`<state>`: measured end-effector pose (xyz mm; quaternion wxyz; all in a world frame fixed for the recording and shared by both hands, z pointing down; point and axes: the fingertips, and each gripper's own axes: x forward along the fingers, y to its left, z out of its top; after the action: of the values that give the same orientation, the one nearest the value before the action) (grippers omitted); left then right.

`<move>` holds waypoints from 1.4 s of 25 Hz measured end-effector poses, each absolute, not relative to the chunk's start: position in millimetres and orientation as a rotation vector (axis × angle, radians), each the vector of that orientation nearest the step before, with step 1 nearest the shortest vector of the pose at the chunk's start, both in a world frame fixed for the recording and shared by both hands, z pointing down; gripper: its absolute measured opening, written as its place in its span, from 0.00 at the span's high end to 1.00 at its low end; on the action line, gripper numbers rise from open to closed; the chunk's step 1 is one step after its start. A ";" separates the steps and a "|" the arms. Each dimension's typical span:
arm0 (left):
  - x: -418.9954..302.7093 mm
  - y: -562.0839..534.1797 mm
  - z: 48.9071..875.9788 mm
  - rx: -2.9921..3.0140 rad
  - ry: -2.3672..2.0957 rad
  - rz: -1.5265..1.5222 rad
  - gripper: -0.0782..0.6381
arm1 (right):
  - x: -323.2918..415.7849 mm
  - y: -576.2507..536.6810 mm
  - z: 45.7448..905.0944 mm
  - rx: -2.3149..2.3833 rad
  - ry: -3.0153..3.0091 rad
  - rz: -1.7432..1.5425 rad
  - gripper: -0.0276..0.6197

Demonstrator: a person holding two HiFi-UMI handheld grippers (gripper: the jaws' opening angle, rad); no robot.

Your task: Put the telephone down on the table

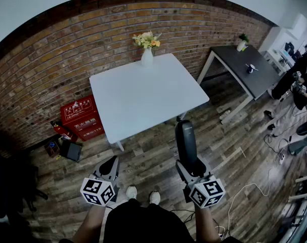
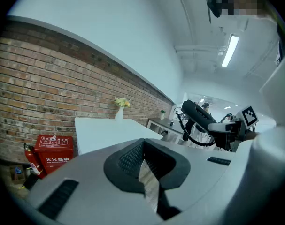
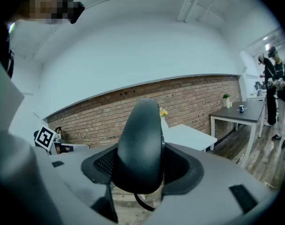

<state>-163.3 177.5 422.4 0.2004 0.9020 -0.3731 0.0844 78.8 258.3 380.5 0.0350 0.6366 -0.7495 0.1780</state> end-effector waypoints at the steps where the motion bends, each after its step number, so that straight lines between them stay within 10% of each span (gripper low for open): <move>1: -165.9 179.9 421.6 2.524 -1.044 0.232 0.87 | 75.6 260.6 380.2 1.957 -2.308 0.545 0.52; 35: -227.9 130.4 431.7 2.579 -0.901 0.225 0.87 | 10.0 232.0 368.2 2.103 -2.243 0.492 0.52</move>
<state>-227.9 130.4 431.7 0.1992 0.9220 -0.3221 0.0804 10.0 232.0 368.2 0.0138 0.6754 -0.7202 0.1581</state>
